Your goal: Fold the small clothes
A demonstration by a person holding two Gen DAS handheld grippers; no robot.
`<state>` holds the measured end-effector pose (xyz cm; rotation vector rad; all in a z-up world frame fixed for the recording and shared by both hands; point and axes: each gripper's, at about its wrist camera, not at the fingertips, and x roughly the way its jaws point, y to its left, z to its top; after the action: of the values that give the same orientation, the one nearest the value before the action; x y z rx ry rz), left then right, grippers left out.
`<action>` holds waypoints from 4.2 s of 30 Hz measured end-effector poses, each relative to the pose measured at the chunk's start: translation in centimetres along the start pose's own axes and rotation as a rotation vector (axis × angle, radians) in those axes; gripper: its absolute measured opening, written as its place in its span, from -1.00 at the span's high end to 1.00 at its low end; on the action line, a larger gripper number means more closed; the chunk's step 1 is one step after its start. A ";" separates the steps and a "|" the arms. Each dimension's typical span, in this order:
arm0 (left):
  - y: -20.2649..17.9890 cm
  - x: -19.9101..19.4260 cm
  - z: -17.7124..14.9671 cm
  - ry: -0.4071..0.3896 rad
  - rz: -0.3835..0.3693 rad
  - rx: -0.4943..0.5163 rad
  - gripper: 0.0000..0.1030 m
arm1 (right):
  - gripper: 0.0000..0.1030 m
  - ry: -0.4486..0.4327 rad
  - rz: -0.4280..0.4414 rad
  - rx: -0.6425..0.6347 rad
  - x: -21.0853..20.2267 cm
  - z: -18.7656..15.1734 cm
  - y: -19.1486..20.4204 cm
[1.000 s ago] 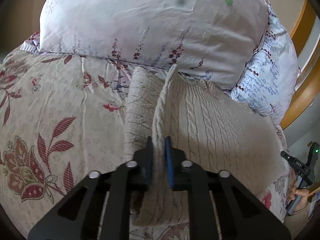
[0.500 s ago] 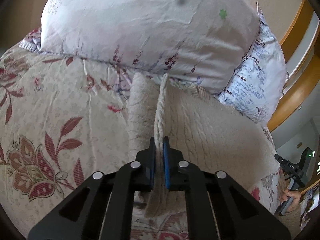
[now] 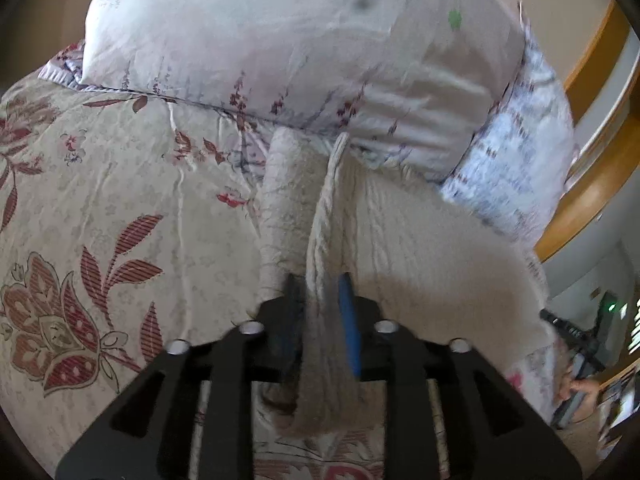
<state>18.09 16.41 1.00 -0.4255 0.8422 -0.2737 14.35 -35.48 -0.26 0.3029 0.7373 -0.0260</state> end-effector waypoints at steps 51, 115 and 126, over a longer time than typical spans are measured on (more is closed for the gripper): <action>-4.2 3.2 4.2 0.002 -0.196 -0.294 0.61 | -0.14 -0.094 0.524 0.039 3.3 -0.7 6.1; -16.4 9.6 -2.2 0.157 -0.209 0.032 -0.33 | 0.60 0.279 0.589 0.211 9.4 3.4 6.8; -17.7 8.0 -2.3 0.140 -0.254 0.045 -0.37 | 0.67 0.059 0.347 -0.034 3.3 5.6 6.3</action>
<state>20.27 -2.96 2.64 -0.4759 0.9172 -0.5613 21.28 -30.79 3.17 0.3972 0.7348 0.3249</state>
